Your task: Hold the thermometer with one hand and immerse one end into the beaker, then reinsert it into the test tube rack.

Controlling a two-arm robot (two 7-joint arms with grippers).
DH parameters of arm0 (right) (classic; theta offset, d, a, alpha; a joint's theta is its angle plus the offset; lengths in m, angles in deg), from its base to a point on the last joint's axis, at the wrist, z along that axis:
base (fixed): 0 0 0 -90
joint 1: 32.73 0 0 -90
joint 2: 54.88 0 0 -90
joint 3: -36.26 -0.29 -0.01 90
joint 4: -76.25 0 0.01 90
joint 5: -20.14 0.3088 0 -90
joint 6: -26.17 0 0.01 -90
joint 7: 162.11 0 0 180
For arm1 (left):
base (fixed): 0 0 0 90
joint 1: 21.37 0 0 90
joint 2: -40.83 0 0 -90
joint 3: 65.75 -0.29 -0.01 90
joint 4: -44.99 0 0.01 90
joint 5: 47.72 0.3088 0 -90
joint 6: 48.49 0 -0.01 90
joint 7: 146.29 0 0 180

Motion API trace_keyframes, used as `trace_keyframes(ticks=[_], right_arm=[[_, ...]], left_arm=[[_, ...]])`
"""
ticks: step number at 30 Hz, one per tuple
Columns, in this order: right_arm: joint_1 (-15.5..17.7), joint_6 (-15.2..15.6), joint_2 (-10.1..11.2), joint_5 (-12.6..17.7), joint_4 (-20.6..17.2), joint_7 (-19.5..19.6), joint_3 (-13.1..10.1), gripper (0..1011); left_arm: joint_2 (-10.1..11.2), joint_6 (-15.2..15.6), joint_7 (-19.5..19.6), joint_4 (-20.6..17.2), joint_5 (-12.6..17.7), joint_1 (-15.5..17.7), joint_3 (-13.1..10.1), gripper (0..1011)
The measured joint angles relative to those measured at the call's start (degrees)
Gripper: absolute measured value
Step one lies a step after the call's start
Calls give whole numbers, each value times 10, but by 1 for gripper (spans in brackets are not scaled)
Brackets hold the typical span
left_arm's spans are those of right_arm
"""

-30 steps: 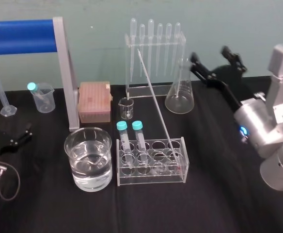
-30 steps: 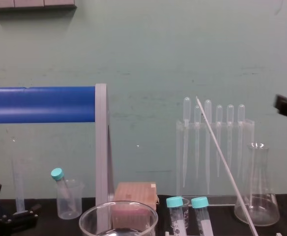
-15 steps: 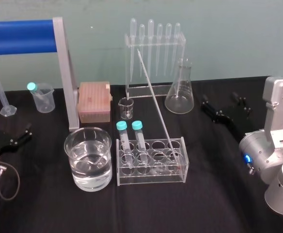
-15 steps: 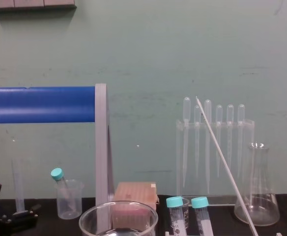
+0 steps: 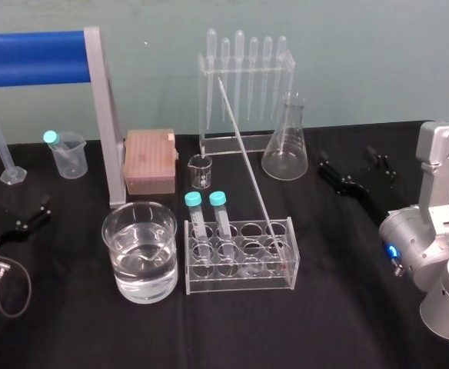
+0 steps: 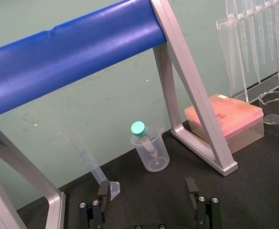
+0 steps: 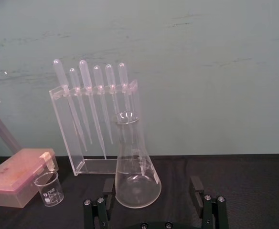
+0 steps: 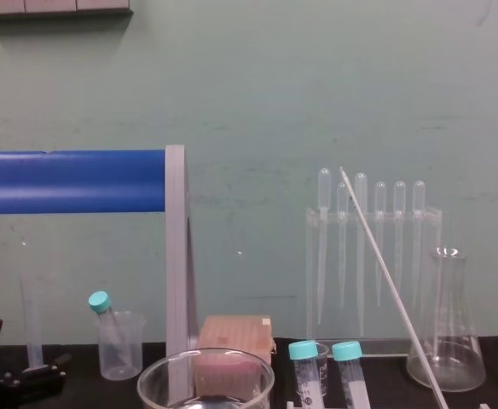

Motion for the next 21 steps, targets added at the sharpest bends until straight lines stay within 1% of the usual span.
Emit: trace_keyframes(ticks=[21], right_arm=[[1, -2, 1, -2, -3, 4, 0, 1002]], left_arm=[[0, 0, 0, 0, 0, 0, 0, 1008]])
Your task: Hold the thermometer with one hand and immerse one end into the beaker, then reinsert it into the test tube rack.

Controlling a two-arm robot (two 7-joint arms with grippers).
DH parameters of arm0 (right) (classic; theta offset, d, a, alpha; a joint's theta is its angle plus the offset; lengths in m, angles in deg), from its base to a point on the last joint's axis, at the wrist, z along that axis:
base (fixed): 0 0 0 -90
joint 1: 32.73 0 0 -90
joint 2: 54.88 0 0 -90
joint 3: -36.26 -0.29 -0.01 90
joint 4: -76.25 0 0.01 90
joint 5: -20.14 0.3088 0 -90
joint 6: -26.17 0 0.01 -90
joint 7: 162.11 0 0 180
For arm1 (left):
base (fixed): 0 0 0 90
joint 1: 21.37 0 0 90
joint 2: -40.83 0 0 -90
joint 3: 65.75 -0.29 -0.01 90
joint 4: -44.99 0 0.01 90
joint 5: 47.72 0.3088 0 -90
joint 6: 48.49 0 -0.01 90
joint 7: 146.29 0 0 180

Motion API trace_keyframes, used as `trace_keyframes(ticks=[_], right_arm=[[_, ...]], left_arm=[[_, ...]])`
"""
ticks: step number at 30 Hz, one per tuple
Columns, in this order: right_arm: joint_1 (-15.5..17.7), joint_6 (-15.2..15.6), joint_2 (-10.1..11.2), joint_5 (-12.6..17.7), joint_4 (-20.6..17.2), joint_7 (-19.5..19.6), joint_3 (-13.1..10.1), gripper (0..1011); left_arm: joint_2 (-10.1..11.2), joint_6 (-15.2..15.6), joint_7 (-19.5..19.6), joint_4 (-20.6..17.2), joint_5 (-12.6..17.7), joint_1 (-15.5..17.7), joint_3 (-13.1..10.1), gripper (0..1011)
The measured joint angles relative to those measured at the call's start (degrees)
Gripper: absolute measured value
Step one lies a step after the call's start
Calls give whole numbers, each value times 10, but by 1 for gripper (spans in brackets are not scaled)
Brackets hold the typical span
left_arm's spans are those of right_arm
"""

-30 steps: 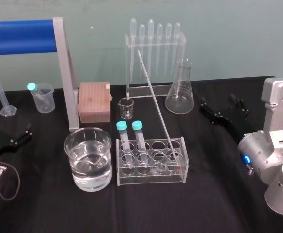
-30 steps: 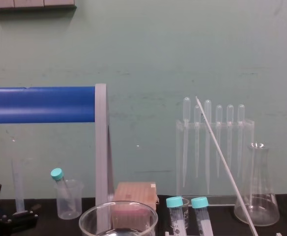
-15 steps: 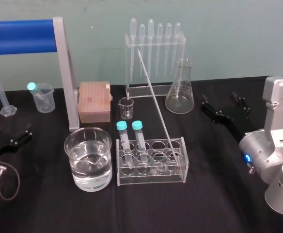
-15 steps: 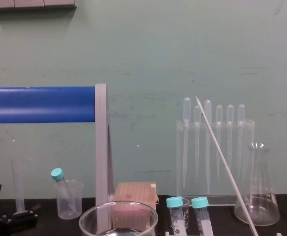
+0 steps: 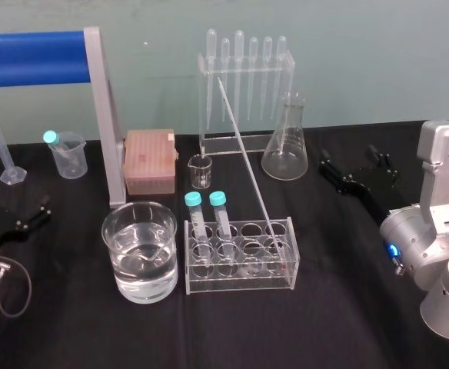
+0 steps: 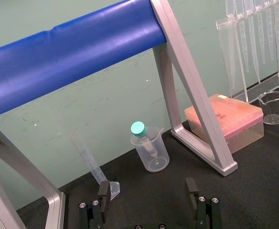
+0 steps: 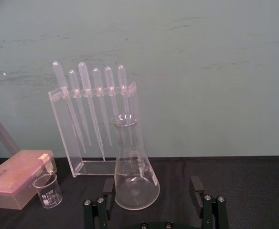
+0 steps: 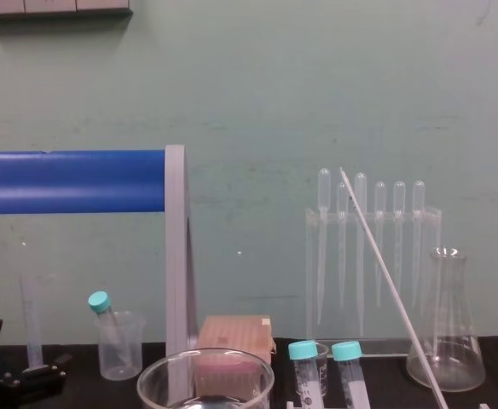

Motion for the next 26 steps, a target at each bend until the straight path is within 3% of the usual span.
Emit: trace_keyframes(ticks=[26], right_arm=[[0, 0, 0, 0, -1, 1, 0, 1002]], left_arm=[[0, 0, 0, 0, 0, 0, 0, 1008]])
